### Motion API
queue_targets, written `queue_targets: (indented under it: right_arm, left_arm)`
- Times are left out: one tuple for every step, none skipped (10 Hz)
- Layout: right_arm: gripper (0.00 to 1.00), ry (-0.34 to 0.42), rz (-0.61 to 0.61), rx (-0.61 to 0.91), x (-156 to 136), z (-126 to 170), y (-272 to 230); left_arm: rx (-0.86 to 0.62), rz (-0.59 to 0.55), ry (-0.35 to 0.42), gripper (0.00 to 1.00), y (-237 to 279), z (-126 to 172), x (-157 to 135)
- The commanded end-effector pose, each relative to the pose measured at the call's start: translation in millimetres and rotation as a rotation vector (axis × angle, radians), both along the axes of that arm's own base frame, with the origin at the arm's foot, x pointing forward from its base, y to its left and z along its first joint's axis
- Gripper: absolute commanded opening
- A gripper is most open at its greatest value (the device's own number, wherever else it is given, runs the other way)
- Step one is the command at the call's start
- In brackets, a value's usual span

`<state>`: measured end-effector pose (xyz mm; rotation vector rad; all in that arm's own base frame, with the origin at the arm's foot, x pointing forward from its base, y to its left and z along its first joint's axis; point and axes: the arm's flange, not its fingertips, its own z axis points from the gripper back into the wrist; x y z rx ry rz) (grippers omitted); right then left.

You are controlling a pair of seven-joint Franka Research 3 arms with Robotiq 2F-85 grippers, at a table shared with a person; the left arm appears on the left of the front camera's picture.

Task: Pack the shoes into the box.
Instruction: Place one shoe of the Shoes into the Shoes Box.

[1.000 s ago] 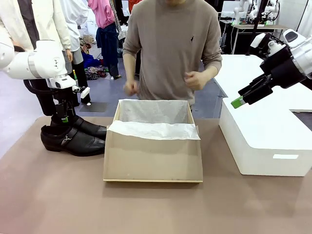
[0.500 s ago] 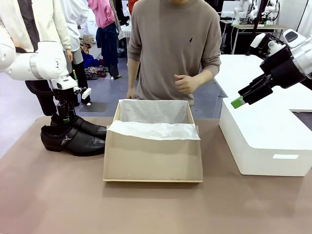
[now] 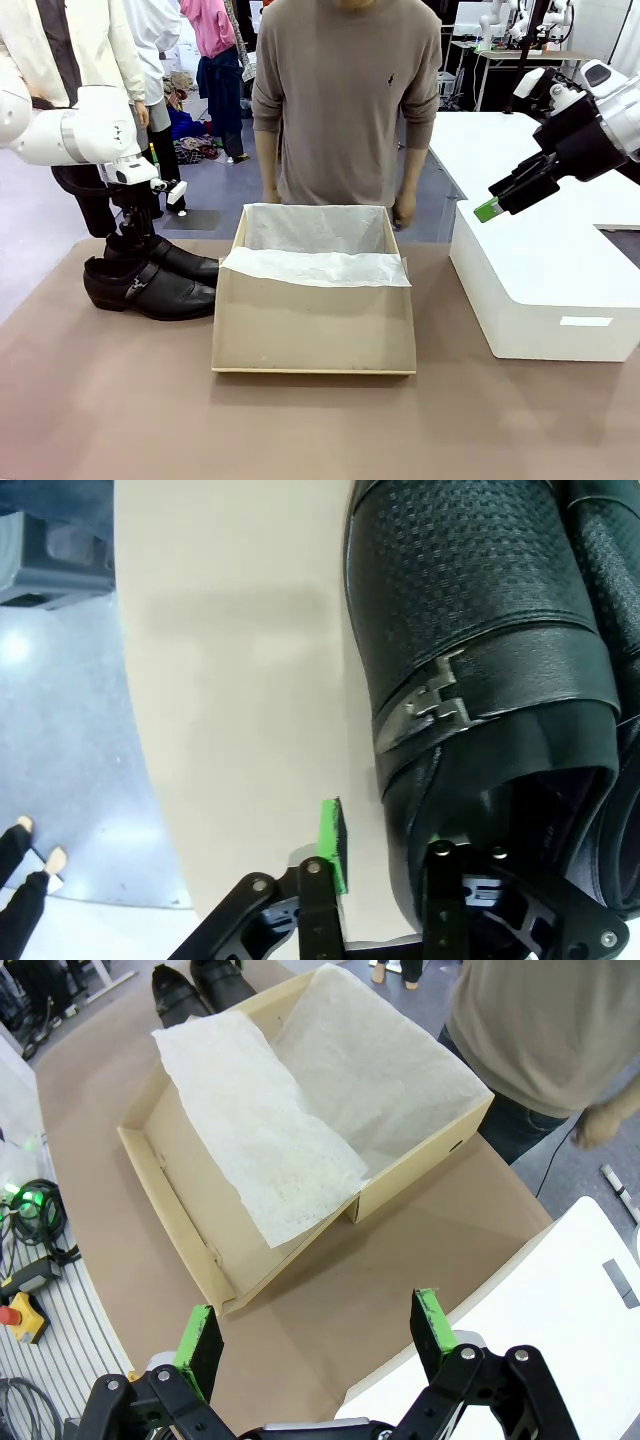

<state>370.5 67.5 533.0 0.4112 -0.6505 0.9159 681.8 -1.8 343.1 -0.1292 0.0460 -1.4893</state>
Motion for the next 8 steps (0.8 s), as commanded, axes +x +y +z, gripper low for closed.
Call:
queue_targets:
  right_arm:
    - [1.00,-0.010,0.014,0.024,3.5,-0.2,-0.1]
    - [1.00,-0.010,0.014,0.024,3.5,-0.2,-0.1]
    - [1.00,-0.010,0.014,0.024,3.5,-0.2,-0.1]
    - [1.00,-0.010,0.014,0.024,3.5,-0.2,-0.1]
    - [1.00,-0.010,0.014,0.024,3.5,-0.2,-0.1]
    - [1.00,-0.010,0.014,0.024,3.5,-0.2,-0.1]
    - [1.00,-0.010,0.014,0.024,3.5,-0.2,-0.1]
    - [1.00,-0.010,0.014,0.024,3.5,-0.2,-0.1]
  left_arm:
    - [0.015,-0.022,-0.002,0.00,2.0,1.6,-6.0]
    - [0.024,-0.018,-0.007,0.00,2.5,2.6,-6.8]
    - [0.029,-0.014,-0.014,0.00,3.0,4.5,-7.9]
    - [0.035,-0.015,-0.023,0.00,3.3,6.6,-8.9]
    - [0.046,-0.017,-0.027,0.00,3.4,7.7,-10.2]
    - [0.058,-0.013,-0.036,0.00,4.1,10.0,-12.4]
    - [0.065,0.006,-0.046,0.00,6.1,15.8,-14.4]
    - [0.039,0.019,-0.090,0.00,10.2,27.1,-15.0]
